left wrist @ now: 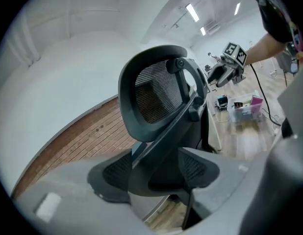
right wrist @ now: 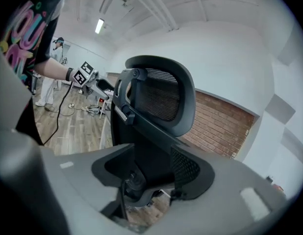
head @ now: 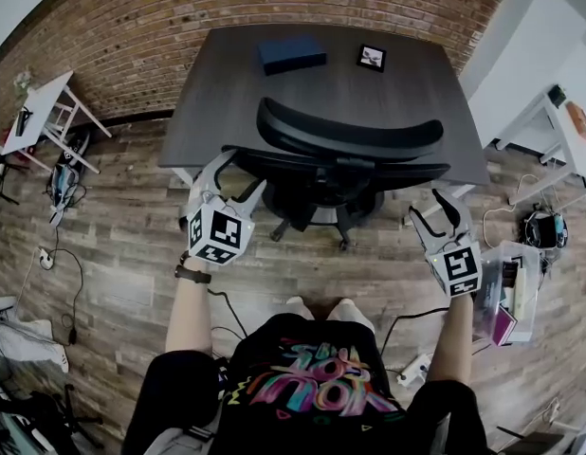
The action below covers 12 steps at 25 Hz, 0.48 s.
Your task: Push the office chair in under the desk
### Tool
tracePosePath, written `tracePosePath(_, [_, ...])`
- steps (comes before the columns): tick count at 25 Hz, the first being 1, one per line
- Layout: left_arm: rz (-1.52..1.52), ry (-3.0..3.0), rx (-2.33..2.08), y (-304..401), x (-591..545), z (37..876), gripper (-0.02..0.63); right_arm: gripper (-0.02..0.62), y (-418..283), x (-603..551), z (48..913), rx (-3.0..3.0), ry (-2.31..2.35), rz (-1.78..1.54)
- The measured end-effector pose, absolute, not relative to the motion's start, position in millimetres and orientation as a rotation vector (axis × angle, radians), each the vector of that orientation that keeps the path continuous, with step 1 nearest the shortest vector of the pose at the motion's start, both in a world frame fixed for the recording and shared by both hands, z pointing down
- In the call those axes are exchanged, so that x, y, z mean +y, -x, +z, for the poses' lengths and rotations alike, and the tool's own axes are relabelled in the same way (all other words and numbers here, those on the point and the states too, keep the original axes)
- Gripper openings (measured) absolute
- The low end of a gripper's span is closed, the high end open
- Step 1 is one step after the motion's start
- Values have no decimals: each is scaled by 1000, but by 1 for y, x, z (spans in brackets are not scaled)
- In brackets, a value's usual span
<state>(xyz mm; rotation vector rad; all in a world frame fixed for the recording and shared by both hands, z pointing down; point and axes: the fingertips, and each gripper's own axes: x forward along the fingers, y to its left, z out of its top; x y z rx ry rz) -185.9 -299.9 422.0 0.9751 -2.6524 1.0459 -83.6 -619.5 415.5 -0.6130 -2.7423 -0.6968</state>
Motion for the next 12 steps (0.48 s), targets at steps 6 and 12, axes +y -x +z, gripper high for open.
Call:
tracePosePath(6, [956,-1028,-2717,145,-313,407,276,173,56,-591,388,-2863,640,-634])
tracePosePath(12, [746,-1030,-2856,105,-312,381,203,127,39,-560,339,-3124,654,-327])
